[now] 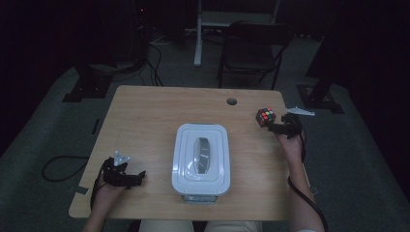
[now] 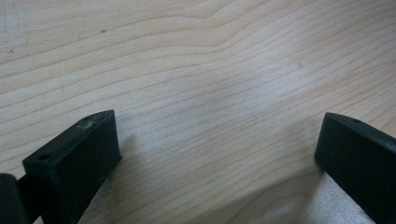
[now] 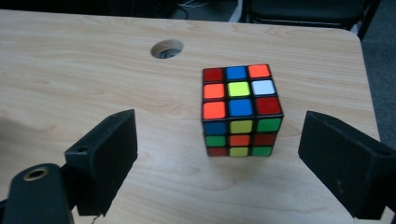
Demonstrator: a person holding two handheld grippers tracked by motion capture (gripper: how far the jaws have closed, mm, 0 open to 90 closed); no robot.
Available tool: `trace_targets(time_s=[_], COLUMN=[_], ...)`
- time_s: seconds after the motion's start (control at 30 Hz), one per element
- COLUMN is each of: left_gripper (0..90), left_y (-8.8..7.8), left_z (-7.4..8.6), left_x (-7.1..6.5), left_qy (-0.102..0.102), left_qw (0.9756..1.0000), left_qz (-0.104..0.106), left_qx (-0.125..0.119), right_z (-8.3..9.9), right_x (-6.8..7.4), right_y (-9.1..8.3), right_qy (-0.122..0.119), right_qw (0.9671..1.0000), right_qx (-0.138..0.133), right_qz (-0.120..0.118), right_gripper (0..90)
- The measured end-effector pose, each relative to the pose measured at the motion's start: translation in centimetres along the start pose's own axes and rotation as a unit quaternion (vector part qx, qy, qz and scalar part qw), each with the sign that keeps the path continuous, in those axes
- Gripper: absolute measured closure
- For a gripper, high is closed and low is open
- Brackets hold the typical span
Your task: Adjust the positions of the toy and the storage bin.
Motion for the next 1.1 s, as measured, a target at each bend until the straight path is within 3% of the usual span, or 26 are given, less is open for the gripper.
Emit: trace_targets(time_s=[0.3,0.53,0.83,0.93,1.1], left_gripper=[0.6,0.7,0.7,0.7,0.7], left_y=[0.0,0.0,0.0,0.0,0.0], left_z=[0.0,0.0,0.0,0.0,0.0], left_x=[0.0,0.0,0.0,0.0,0.0], left_qy=[0.0,-0.001,-0.001,-0.001,-0.001], left_qw=[1.0,1.0,1.0,1.0,1.0], left_qz=[-0.001,-0.002,-0.003,-0.003,-0.003], left_qx=[0.0,0.0,0.0,0.0,0.0], right_z=[-0.5,-0.1,0.4,0.8,1.3], right_x=[-1.0,-1.6,-1.7,-1.6,-1.6], right_y=[2.8,4.5,6.3,6.6,6.7], right_qy=[0.003,-0.008,0.001,0.005,0.003], right_qw=[0.9993,0.9974,0.9953,0.9944,0.994], right_qx=[0.031,0.058,0.09,0.099,0.103], right_qz=[0.019,0.041,0.037,0.037,0.037], right_gripper=[11.9,13.8,15.0,18.0,31.2])
Point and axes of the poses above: each handheld gripper's, and its own axes: y roughly forward along the jaws, z roughly out of its underside, x roughly to its left, the point moved 10 cm from there along y, roughly forward along the jaws, and after that the axes turned 1 degree about x, right-handed, at the moved point
